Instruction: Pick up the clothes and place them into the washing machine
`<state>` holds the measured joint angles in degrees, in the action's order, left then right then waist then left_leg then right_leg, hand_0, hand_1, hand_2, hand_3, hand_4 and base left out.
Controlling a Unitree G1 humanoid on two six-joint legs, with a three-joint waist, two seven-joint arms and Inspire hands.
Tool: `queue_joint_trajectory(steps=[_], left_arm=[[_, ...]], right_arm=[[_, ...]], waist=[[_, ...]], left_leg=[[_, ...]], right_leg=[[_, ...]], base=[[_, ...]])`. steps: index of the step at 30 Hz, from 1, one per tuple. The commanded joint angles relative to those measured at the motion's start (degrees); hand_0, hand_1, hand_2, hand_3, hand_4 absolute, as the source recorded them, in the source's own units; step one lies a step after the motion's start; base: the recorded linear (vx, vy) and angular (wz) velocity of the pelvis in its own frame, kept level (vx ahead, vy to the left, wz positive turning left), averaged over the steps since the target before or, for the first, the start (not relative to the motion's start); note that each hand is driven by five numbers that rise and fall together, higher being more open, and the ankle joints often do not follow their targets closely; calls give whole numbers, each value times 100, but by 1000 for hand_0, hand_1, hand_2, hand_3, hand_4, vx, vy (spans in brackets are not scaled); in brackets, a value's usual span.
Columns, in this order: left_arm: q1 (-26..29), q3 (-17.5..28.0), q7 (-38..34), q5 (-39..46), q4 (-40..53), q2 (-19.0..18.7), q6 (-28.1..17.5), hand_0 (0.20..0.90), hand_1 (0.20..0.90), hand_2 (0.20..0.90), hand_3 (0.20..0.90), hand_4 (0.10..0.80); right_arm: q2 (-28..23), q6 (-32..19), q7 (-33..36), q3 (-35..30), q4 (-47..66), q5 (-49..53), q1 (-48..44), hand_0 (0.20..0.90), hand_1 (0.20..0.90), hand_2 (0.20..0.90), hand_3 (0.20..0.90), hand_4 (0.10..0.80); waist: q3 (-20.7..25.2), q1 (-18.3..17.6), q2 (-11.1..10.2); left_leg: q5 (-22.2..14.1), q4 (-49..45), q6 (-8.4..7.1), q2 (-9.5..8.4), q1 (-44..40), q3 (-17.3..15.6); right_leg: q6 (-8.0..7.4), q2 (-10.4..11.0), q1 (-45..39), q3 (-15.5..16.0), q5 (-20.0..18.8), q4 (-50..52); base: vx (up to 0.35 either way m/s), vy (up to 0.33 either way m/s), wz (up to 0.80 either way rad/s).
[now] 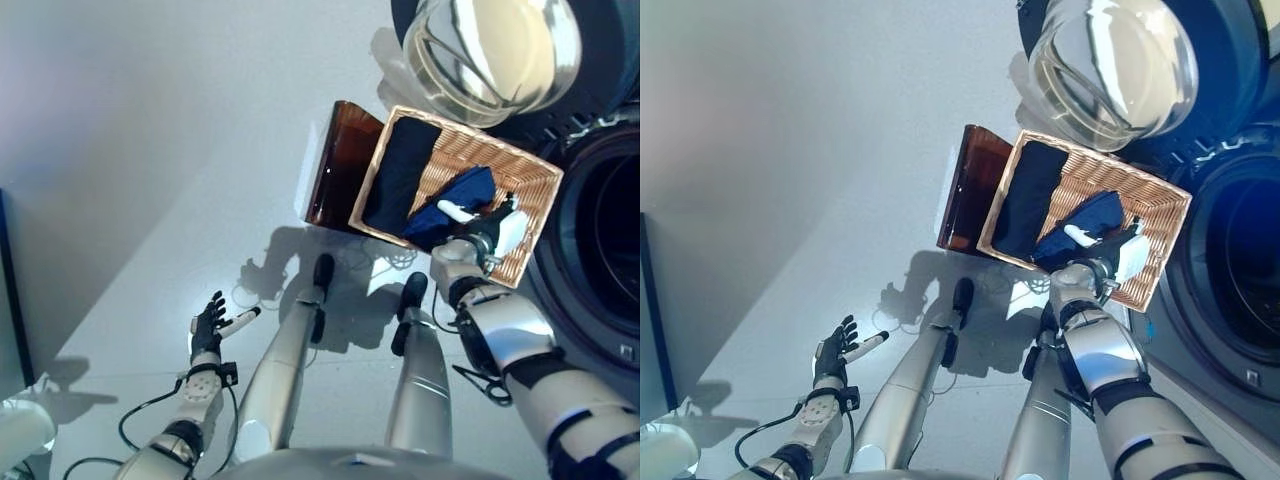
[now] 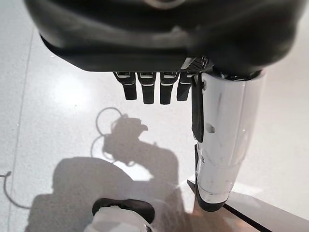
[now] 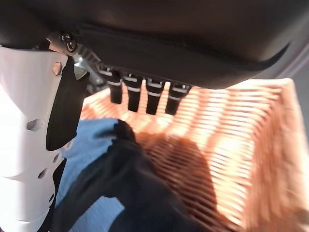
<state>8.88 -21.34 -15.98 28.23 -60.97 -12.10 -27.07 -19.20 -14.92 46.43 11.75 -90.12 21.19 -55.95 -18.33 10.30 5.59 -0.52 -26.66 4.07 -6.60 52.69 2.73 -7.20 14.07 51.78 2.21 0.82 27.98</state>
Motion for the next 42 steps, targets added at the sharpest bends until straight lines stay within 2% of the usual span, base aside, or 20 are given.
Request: queue_joint_trajectory(steps=[1, 10, 11, 13, 21, 29, 41, 42], left_arm=[[-208, 153, -97, 181, 258, -204, -340, 900, 900, 900, 900, 800], [30, 256, -186, 138, 18, -253, -393, 900, 900, 900, 900, 800], [21, 272, -182, 118, 40, -260, -389, 900, 900, 900, 900, 800], [-38, 264, -155, 59, 183, -281, -413, 900, 900, 900, 900, 800], [-497, 193, -6, -153, 827, -423, -411, 900, 900, 900, 900, 800], [-474, 273, 77, -258, 683, -459, -346, 900, 900, 900, 900, 800], [-786, 344, 446, -313, 374, -355, -173, 900, 900, 900, 900, 800], [-868, 365, 507, -256, 339, -281, -157, 900, 900, 900, 900, 800]], right_arm=[[-654, -98, 377, 274, -29, -85, -496, 900, 900, 900, 900, 800], [-802, -74, 134, 391, -197, 37, -803, 900, 900, 900, 900, 800], [-848, -59, 110, 372, -222, 63, -818, 576, 576, 576, 576, 569], [-949, -33, 91, 360, -262, 75, -867, 200, 200, 200, 200, 300], [-1252, 55, 9, 359, -321, 8, -951, 200, 200, 200, 200, 300], [-1322, -72, -189, 46, -129, 235, -571, 200, 200, 200, 200, 300], [-1323, -643, -745, -934, 376, 1225, 310, 200, 200, 200, 200, 300], [-1151, -903, -974, -1219, 644, 1699, 583, 200, 200, 200, 200, 300]], waist=[[-222, 58, 428], [-153, 214, 562], [-150, 229, 584], [-137, 272, 632], [-59, 419, 762], [75, 404, 749], [282, 211, 787], [284, 106, 788]], left_leg=[[-592, -289, -421, -64, 194, -286], [-600, -444, -422, -104, 441, -297], [-592, -462, -423, -115, 468, -292], [-594, -513, -419, -133, 527, -300], [-595, -609, -383, -183, 634, -331], [-593, -493, -356, -166, 294, -346], [-452, 171, -310, -69, -717, -504], [-228, 327, -278, -28, -811, -606]], right_leg=[[548, -320, -33, 59, 472, 364], [566, -260, 305, 41, 575, 720], [568, -262, 344, 27, 595, 774], [575, -241, 419, 8, 626, 873], [587, -162, 601, -40, 666, 1082], [569, -144, 272, -44, 685, 978], [479, -227, -719, -145, 469, 192], [490, -268, -822, -141, 208, -60]], base=[[-15, 10, 14], [-18, 4, 2], [-45, -1, 2], [-31, -7, 7], [-22, 20, 10], [0, 4, 0], [13, 21, -15], [-87, 27, -38]])
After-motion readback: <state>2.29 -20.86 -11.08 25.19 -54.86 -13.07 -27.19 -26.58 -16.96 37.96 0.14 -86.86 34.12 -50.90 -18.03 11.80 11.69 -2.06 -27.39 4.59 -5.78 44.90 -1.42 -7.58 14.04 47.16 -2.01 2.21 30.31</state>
